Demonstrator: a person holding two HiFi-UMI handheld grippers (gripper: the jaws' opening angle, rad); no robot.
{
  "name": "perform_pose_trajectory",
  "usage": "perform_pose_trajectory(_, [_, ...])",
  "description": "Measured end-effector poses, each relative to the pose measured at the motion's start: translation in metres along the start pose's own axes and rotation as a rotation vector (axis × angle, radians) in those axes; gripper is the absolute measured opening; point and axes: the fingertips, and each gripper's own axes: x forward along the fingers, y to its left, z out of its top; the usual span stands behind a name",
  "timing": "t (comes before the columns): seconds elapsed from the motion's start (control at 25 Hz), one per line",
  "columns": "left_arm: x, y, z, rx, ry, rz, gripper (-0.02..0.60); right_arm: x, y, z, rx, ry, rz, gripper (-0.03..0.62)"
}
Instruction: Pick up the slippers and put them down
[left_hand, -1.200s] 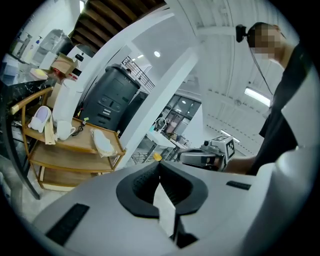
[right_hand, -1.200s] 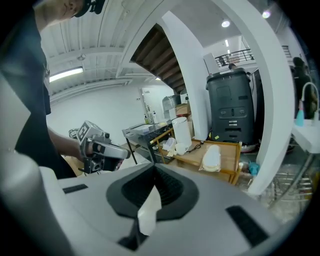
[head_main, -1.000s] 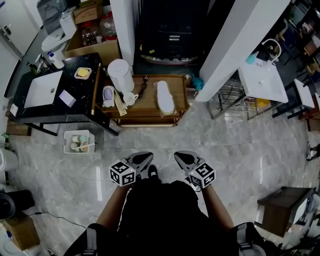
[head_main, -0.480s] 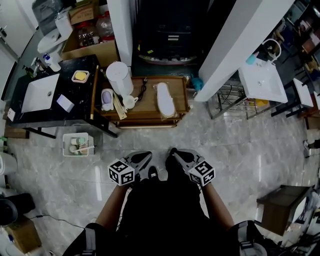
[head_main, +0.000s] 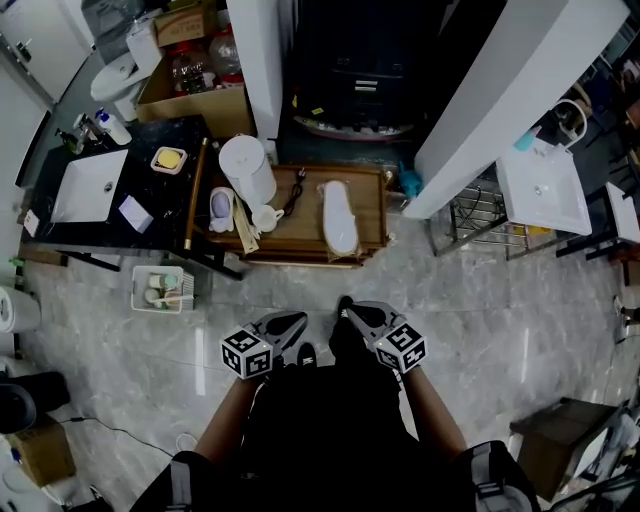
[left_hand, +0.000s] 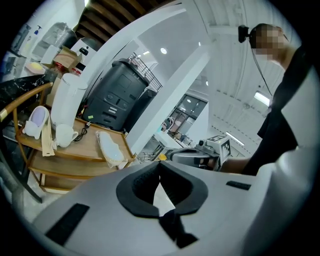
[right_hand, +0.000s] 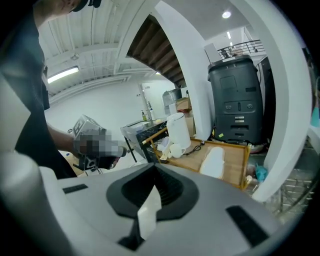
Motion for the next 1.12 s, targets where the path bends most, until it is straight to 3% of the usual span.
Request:
perform_pose_trajectory(0.64, [0.11,0.038,0.073,-0.007,-0.009,0.116,0.012,0.031,-0.118,0.009,-0.016,0.112,0.168,0.009])
perform_pose_trajectory(0.96, [0.13,0.072,0.091,-0.039,-0.038,0.237,0.011,0.048,-0.168,0.0,-0.086,0.192,0.249,0.009])
perform_pose_trajectory(1.12, [0.133,0.081,0.088,-0.097,-0.057,0.268,0.012,0.054,-0.189,-0.004,-0.093,0.232,0.27,0.009])
